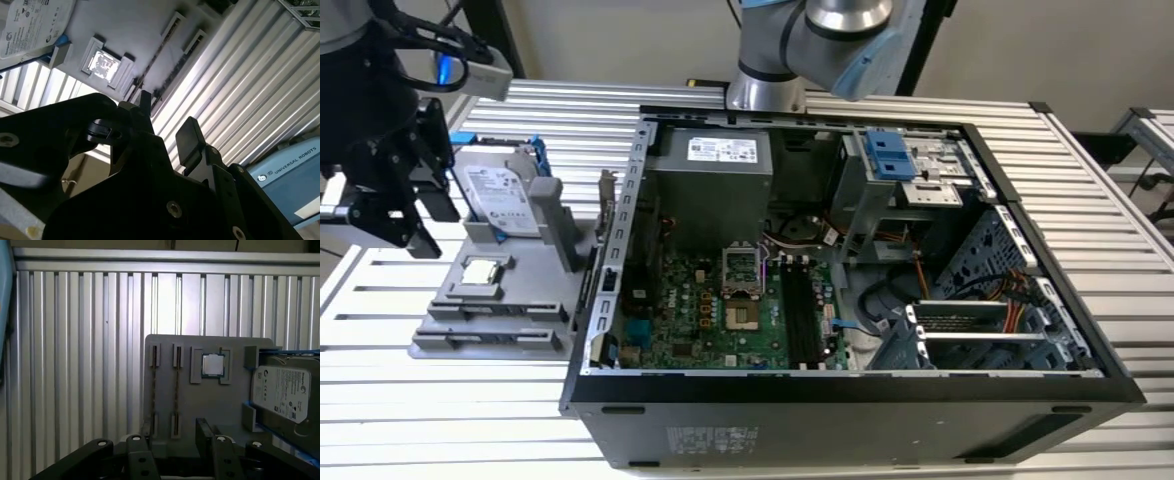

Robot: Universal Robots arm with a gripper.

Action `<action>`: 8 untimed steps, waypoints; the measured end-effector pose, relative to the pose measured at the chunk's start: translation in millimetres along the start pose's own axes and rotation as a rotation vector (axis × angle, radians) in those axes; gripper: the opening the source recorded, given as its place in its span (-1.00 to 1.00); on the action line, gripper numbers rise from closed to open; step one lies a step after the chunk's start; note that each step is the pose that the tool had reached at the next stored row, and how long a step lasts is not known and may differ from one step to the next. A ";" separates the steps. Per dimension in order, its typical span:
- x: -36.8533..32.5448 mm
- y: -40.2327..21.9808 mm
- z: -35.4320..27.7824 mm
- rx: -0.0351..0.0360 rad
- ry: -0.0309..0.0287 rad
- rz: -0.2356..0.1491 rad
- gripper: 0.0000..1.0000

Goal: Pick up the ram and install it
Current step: 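Pick up the ram and move it above insertion slot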

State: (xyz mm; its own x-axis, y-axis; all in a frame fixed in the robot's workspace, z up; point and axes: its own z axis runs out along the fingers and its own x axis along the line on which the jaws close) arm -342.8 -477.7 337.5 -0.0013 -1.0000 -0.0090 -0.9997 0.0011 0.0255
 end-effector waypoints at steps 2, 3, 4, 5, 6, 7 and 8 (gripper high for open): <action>0.9 0.0 1.8 0.0000 0.0000 0.000 1.00; 1.3 0.0 2.9 -0.0002 0.0000 0.000 1.00; 1.4 0.0 4.2 -0.0001 0.0000 0.000 1.00; 1.5 0.0 5.3 -0.0002 0.0002 0.001 1.00; 1.5 -0.1 6.5 -0.0001 0.0001 0.002 1.00; 1.6 -0.2 7.7 -0.0001 0.0002 0.002 1.00; 1.6 -0.2 8.9 0.0000 0.0002 0.003 1.00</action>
State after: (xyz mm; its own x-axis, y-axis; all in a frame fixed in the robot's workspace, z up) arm -342.8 -479.3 328.6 -0.0040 -1.0000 -0.0088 -0.9997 0.0038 0.0256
